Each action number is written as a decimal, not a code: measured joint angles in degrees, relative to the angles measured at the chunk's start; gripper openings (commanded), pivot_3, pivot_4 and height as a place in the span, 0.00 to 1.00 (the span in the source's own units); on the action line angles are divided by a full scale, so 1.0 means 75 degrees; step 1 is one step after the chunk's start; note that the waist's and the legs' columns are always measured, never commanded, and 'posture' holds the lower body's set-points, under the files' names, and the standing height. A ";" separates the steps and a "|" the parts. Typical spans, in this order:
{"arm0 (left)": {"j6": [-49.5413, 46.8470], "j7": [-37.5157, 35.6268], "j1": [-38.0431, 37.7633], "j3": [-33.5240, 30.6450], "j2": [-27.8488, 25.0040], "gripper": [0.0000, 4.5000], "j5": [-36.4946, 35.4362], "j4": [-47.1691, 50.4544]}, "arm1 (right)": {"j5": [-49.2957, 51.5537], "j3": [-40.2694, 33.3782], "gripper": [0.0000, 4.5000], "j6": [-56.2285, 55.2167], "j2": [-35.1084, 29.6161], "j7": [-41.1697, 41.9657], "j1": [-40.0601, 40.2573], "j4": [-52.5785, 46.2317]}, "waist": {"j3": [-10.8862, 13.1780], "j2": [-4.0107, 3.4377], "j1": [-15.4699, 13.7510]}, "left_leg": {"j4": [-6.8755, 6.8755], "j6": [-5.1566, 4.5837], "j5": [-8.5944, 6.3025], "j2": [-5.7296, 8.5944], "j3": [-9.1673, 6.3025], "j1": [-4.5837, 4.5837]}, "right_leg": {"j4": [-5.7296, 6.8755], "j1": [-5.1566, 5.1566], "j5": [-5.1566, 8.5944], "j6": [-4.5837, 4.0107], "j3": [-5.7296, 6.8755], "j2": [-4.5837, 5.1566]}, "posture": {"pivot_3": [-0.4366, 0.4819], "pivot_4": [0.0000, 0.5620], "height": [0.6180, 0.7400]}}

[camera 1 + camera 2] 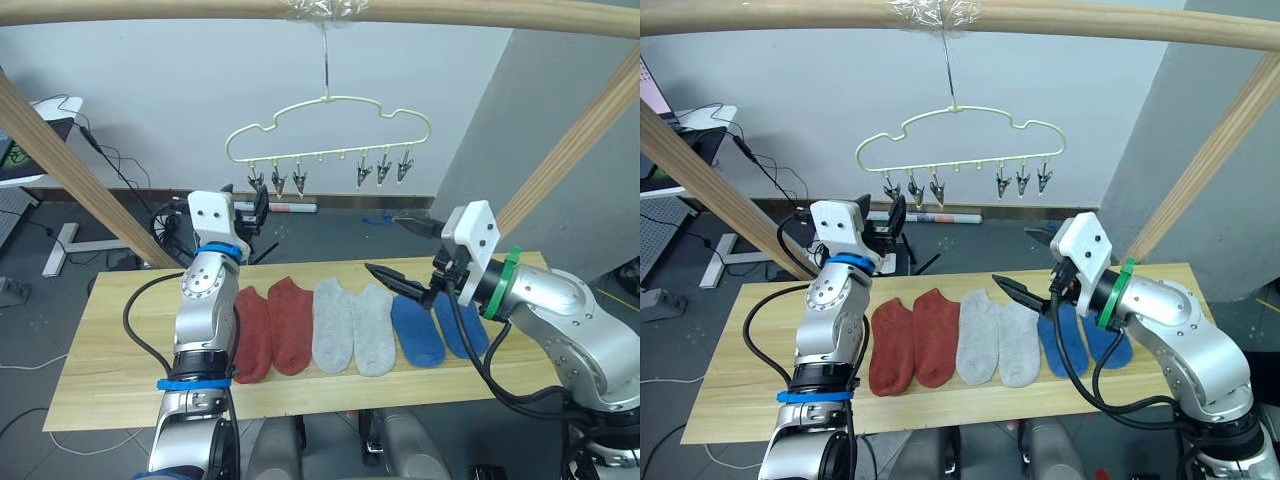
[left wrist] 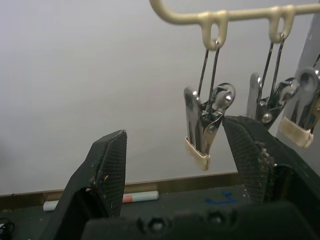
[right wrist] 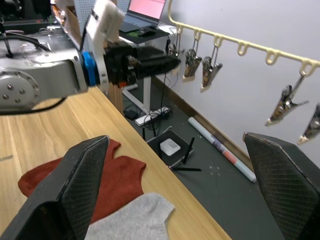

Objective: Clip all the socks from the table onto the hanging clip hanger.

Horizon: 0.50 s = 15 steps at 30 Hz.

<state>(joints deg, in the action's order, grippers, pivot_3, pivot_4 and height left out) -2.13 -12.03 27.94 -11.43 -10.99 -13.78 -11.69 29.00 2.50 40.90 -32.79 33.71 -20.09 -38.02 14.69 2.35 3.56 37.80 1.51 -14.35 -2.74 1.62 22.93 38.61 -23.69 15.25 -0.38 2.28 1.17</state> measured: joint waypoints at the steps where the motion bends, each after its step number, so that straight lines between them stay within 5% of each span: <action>1: 0.0020 0.0001 0.0006 0.0000 0.0001 0.75 0.0001 -0.0009 | 0.0001 0.0014 1.00 0.0001 0.0011 0.0001 -0.0036 0.0001 | 0.0001 -0.0001 0.0005 | 0.0000 0.0000 0.0000 0.0000 0.0001 0.0001 | 0.0000 -0.0001 0.0000 0.0000 0.0000 0.0000 | 0.24 0.48 1.00; 15: 0.0242 0.0071 0.0263 0.0000 0.0234 0.75 0.0052 -0.0073 | -0.0005 0.0160 1.00 -0.0024 0.0051 0.0076 -0.0206 0.0102 | 0.0015 0.0003 0.0029 | -0.0005 0.0000 0.0000 0.0000 0.0004 0.0004 | -0.0004 -0.0007 0.0002 0.0005 -0.0002 0.0001 | 0.24 0.48 1.00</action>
<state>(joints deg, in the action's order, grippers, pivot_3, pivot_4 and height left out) -0.31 -11.49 29.91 -11.43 -9.24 -13.39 -12.24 28.96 3.70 40.72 -32.41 34.29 -21.64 -37.26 14.80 2.37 3.77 37.76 1.51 -14.36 -2.74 1.65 22.96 38.59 -23.74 15.27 -0.35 2.27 1.18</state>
